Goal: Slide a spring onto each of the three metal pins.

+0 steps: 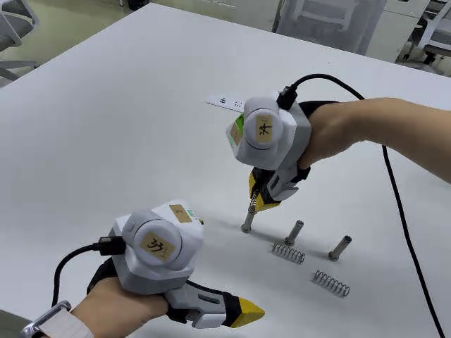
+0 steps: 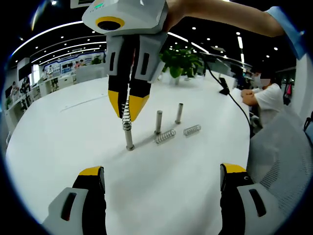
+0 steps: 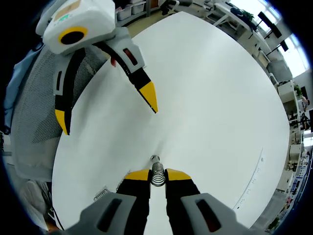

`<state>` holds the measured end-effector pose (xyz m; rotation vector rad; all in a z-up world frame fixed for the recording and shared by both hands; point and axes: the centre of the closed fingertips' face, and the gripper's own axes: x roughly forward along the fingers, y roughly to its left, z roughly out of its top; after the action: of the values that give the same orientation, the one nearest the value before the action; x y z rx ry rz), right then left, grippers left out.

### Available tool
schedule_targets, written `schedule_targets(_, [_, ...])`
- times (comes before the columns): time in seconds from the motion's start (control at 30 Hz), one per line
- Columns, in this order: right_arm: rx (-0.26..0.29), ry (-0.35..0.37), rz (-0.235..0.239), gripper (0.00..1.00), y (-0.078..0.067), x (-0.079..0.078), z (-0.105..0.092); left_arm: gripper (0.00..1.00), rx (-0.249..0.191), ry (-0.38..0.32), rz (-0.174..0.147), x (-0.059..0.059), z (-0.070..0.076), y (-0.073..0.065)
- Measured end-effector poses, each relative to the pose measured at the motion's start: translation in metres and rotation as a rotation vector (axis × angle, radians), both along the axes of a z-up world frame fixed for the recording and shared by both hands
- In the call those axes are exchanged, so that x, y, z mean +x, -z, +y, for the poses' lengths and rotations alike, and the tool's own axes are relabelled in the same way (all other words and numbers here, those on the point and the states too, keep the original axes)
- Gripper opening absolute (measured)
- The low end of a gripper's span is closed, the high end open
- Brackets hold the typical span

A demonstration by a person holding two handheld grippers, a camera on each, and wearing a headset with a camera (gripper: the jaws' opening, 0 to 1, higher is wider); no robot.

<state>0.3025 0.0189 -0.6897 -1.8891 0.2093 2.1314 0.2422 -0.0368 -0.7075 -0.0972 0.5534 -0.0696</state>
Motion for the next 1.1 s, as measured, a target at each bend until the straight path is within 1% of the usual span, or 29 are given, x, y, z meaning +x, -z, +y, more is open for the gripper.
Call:
schedule_targets(0.13, [-0.006,-0.009,-0.003,0.12,0.004,0.0,0.001,1.0,-0.004,0.004,0.004,0.0,-0.001,0.001])
schedule_targets(0.27, [-0.013,-0.009,-0.002,0.12,0.013,0.0,0.0,1.0,-0.008,0.005,0.008,0.0,0.0,0.003])
schedule_targets(0.57, [-0.012,-0.027,-0.012,0.12,0.026,0.0,0.001,1.0,-0.016,0.009,0.016,-0.001,0.0,0.006])
schedule_targets(0.67, [-0.016,-0.022,-0.012,0.12,0.034,0.0,0.001,1.0,-0.019,0.008,0.02,-0.001,0.0,0.008])
schedule_targets(0.77, [-0.023,-0.031,-0.017,0.12,0.036,0.0,-0.001,1.0,-0.021,0.008,0.026,-0.001,0.001,0.01])
schedule_targets(0.87, [-0.025,-0.022,-0.008,0.12,0.04,-0.001,0.0,1.0,-0.024,0.01,0.03,-0.002,0.0,0.011])
schedule_targets(0.93, [-0.026,-0.022,-0.005,0.12,0.04,-0.001,0.0,1.0,-0.025,0.012,0.034,-0.002,0.0,0.012])
schedule_targets(1.0, [-0.029,-0.025,-0.001,0.12,0.043,-0.002,-0.001,1.0,-0.027,0.012,0.037,-0.002,0.0,0.014])
schedule_targets(1.1, [-0.024,-0.023,0.004,0.12,0.044,-0.003,0.0,1.0,-0.029,0.012,0.04,-0.002,0.001,0.015])
